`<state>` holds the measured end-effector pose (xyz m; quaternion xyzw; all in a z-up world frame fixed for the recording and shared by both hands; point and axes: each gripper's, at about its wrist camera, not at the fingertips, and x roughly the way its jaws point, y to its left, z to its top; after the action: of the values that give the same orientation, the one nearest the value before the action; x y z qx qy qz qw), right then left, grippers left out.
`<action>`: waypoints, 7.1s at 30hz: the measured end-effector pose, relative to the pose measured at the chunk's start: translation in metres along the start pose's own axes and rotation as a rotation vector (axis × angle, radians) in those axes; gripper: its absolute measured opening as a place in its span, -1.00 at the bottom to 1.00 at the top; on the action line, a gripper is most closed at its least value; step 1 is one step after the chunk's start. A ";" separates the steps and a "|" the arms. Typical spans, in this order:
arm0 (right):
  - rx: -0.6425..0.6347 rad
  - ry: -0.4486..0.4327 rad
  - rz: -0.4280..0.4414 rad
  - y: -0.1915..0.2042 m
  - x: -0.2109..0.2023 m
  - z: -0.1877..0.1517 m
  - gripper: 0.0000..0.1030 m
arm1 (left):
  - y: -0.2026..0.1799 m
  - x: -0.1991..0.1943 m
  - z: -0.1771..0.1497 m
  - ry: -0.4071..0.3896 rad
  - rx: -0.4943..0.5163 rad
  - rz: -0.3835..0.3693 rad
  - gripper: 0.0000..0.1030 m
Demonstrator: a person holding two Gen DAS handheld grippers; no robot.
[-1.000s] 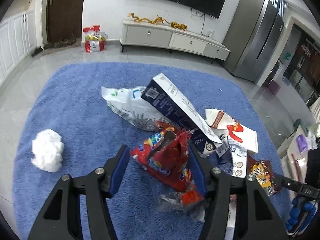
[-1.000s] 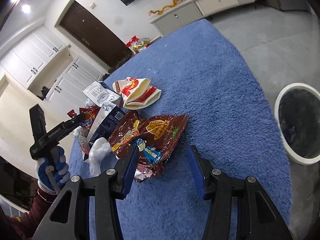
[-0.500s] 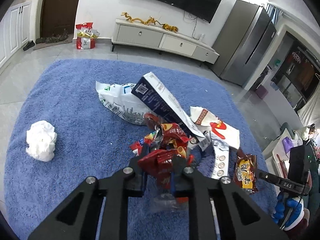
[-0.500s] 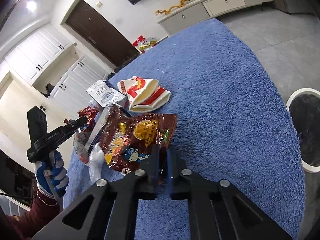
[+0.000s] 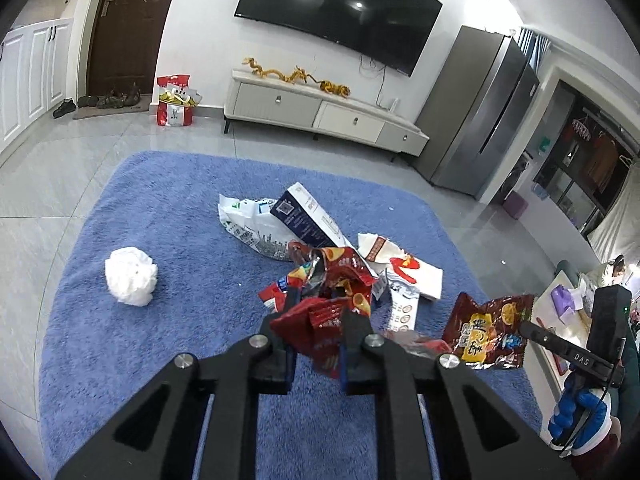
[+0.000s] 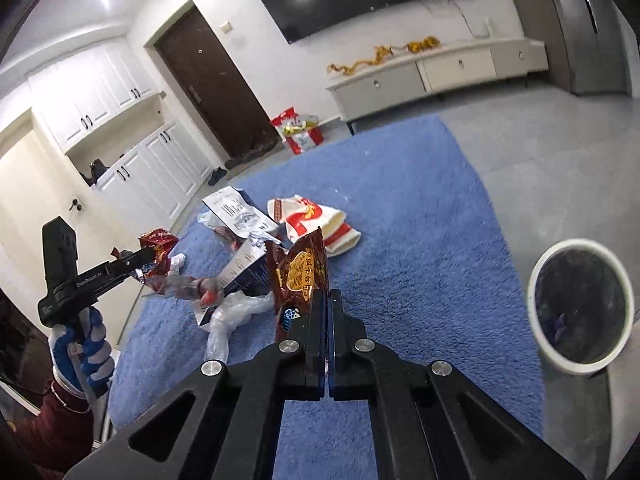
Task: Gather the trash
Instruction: 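Grasp the red snack wrappers with the left gripper while the right grasps the brown chip bag, then carry both wrappers to the black bin and open both grippers over it, then grasp the clear plastic wrap with the right gripper while the left grasps the red-tied plastic bag, then carry both plastic items to the black bin and release them inside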
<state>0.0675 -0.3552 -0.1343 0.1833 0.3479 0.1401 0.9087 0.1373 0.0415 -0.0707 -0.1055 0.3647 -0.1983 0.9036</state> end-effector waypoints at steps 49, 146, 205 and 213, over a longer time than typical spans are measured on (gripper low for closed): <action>0.071 -0.294 -0.222 -0.116 -0.144 0.005 -0.99 | -0.234 0.119 0.008 0.231 0.234 -0.249 -0.74; -0.263 0.083 -0.046 0.074 -0.011 -0.005 0.08 | -0.020 0.063 -0.027 0.191 -0.076 -0.109 0.10; -0.048 0.007 -0.169 -0.105 -0.086 0.005 -0.86 | -0.258 0.119 0.007 0.276 0.259 -0.246 -0.86; 0.087 0.050 -0.253 -0.210 -0.064 0.006 -0.86 | -0.361 0.232 -0.001 0.387 0.335 -0.230 -0.86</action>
<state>0.0519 -0.5688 -0.1833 0.1736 0.3964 0.0136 0.9014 0.1872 -0.3842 -0.0940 0.0445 0.4782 -0.3736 0.7936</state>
